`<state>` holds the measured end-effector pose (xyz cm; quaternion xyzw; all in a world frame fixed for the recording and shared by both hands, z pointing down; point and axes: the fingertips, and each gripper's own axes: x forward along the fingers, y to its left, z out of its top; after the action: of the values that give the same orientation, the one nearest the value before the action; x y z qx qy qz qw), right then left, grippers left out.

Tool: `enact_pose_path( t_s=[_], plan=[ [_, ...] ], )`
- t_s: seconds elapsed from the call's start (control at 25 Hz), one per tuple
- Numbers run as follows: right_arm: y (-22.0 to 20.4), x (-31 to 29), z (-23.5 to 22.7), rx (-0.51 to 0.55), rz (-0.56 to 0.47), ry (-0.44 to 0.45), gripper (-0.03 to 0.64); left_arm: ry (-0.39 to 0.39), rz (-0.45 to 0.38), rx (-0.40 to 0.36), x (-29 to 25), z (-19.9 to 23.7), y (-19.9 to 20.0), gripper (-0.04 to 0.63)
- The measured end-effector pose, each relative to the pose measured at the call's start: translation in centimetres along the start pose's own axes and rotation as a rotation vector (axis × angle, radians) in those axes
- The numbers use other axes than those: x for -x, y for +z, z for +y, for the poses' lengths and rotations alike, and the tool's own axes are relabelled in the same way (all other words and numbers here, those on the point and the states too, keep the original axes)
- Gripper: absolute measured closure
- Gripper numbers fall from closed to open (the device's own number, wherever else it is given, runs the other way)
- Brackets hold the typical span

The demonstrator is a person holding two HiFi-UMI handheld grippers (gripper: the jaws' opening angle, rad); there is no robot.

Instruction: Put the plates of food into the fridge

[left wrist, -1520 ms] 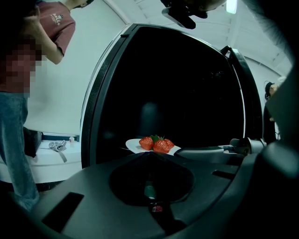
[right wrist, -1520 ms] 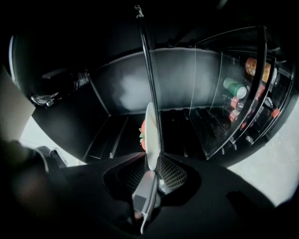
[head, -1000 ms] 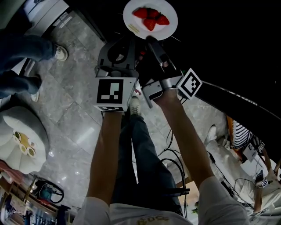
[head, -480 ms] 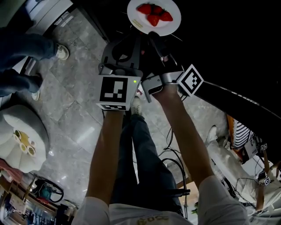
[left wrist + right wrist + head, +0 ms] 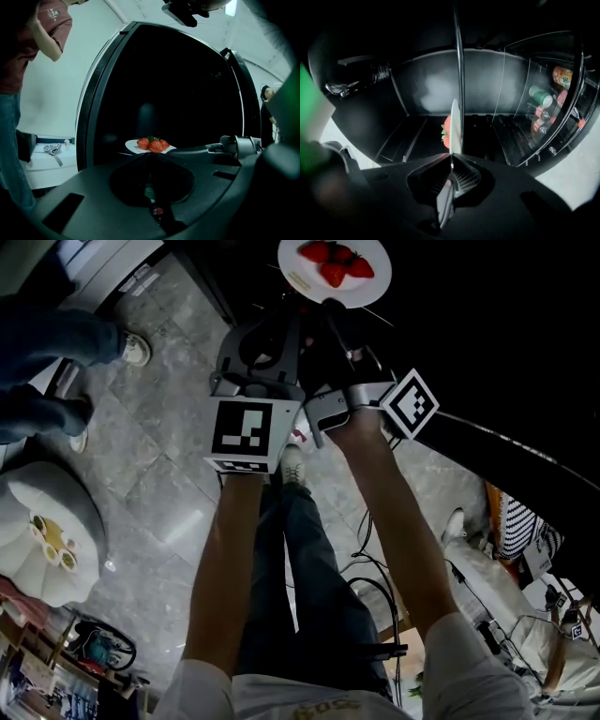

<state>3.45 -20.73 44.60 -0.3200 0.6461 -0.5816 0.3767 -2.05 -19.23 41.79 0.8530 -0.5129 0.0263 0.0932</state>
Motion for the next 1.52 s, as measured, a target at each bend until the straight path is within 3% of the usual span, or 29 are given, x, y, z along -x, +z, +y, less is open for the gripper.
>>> enact_pose_path(
  t_s=[1.24, 1.52],
  plan=[
    [0.1, -0.3, 0.7, 0.016, -0.005, 0.011, 0.594, -0.008, -0.008, 0.002, 1.7, -0.6, 0.2, 0.589],
    [-0.4, -0.7, 0.7, -0.001, 0.035, 0.026, 0.591, -0.008, -0.001, -0.002, 1.7, -0.4, -0.1, 0.589]
  ],
)
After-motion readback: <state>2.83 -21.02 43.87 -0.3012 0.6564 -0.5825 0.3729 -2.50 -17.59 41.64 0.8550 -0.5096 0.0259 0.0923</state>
